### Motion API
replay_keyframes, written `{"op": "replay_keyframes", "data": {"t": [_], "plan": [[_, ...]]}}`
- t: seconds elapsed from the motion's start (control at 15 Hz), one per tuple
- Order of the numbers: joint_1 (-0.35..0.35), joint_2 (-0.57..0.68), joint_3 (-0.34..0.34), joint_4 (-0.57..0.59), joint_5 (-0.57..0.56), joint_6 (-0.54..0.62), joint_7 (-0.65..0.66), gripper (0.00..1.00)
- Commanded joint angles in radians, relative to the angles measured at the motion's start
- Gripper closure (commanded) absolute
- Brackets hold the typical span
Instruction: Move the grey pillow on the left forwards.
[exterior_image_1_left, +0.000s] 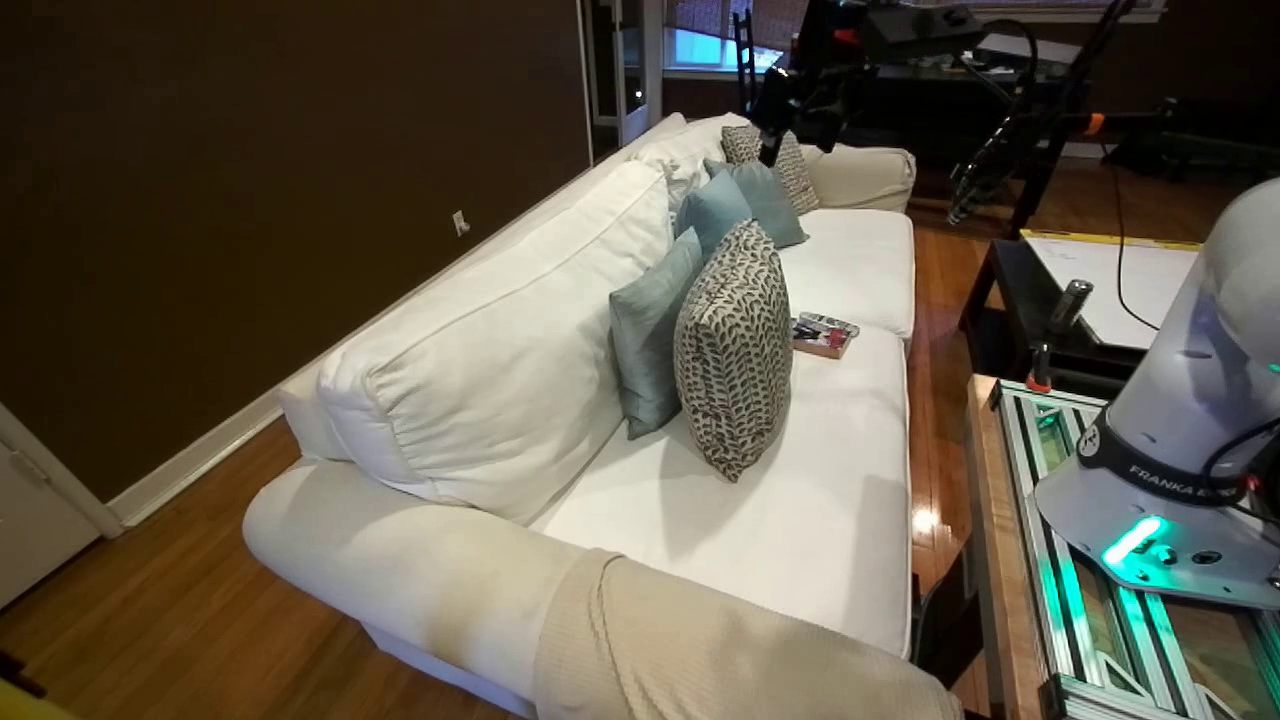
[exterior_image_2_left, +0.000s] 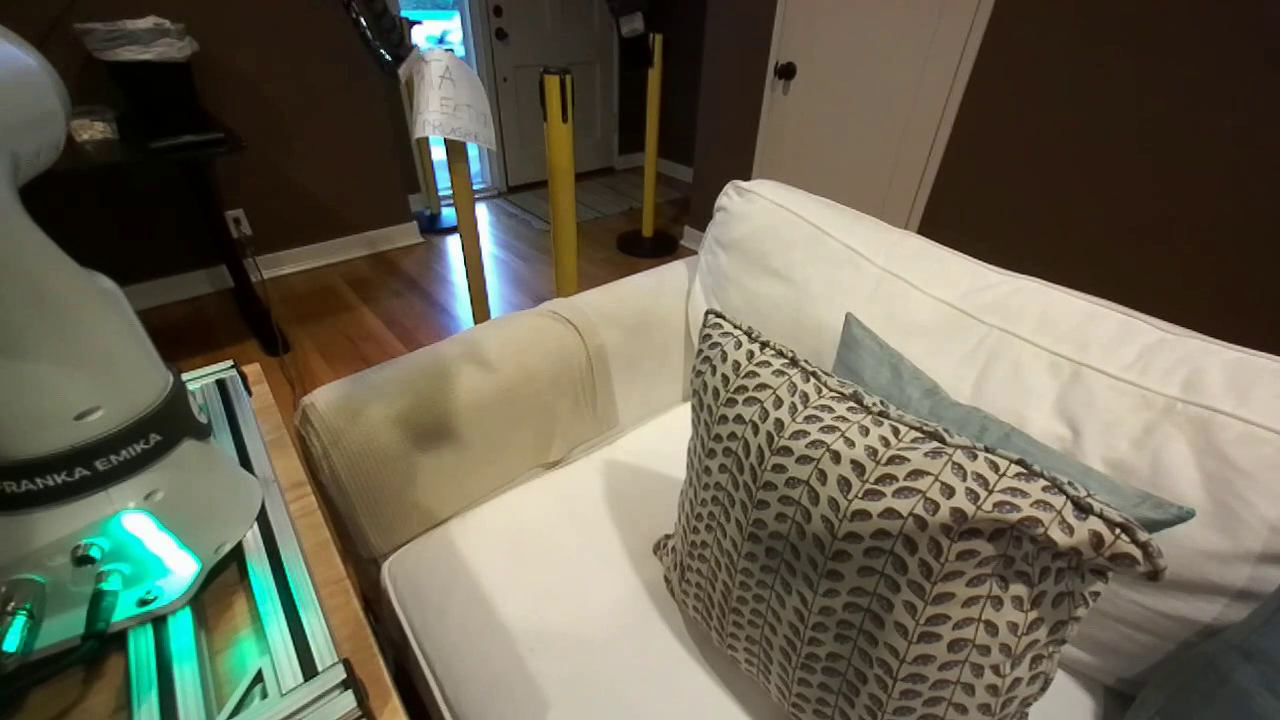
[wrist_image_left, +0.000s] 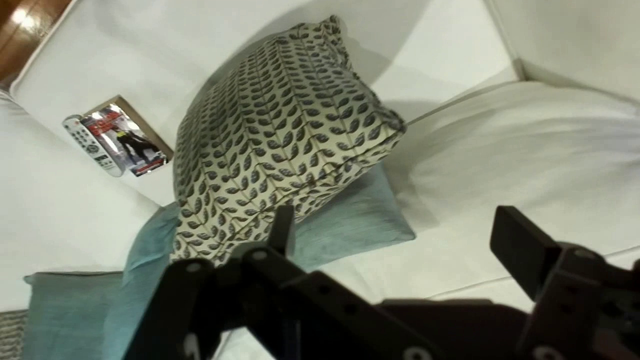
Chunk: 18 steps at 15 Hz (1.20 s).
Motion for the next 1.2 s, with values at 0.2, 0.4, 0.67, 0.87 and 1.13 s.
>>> {"op": "replay_keyframes", "data": {"t": [0.2, 0.4, 0.67, 0.87, 1.13], "plan": [[-0.089, 0.327, -0.089, 0.155, -0.116, 0.174, 0.025, 0.0], [-0.072, 0.457, -0.141, 0.242, -0.134, 0.192, 0.016, 0.0], [-0.037, 0.473, -0.189, 0.248, -0.116, 0.187, 0.015, 0.0], [-0.027, 0.472, -0.198, 0.252, -0.116, 0.187, 0.014, 0.0], [-0.028, 0.536, -0.214, 0.333, -0.018, 0.101, 0.006, 0.0]]}}
